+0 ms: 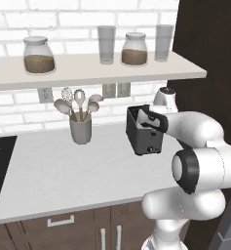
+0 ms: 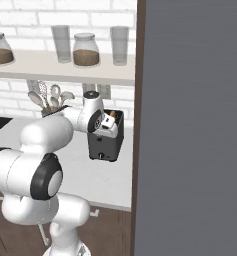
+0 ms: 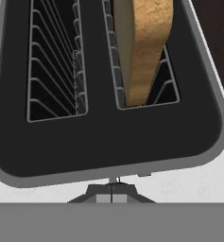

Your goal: Start the toaster. Once the lever pops up, take the bread to the plate on the dining counter.

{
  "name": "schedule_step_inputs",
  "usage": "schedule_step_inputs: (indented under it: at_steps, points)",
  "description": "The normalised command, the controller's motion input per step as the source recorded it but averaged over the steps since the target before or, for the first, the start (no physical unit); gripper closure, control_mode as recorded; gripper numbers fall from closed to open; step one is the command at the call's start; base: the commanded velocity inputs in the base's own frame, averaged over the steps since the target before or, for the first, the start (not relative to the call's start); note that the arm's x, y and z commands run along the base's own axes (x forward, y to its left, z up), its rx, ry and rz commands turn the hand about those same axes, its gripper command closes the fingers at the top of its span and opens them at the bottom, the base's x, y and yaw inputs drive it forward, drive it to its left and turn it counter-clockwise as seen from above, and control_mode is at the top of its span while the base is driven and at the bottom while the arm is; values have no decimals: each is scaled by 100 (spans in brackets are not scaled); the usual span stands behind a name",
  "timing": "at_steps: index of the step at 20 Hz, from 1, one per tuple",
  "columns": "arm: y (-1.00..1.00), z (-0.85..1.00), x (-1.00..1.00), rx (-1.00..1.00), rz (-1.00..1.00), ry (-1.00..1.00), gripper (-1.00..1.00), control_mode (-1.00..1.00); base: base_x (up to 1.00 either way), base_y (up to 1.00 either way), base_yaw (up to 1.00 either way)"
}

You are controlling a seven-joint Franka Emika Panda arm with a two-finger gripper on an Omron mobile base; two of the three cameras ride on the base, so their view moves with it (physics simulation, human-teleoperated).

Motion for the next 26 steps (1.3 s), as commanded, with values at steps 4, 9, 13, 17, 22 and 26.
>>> schedule_step_inputs:
  at_steps: [4,9,13,17,22,26]
  points:
    - [0,-16,0,2,0,0,100,-100,0,0,0]
    - [0,-21,0,2,0,0,100,-100,0,0,0]
    - [0,-28,0,2,0,0,100,-100,0,0,0]
    - [0,-29,0,1,0,0,100,-100,0,0,0]
    - [0,-40,0,0,0,0,100,-100,0,0,0]
    - [0,-67,0,0,0,0,100,-100,0,0,0]
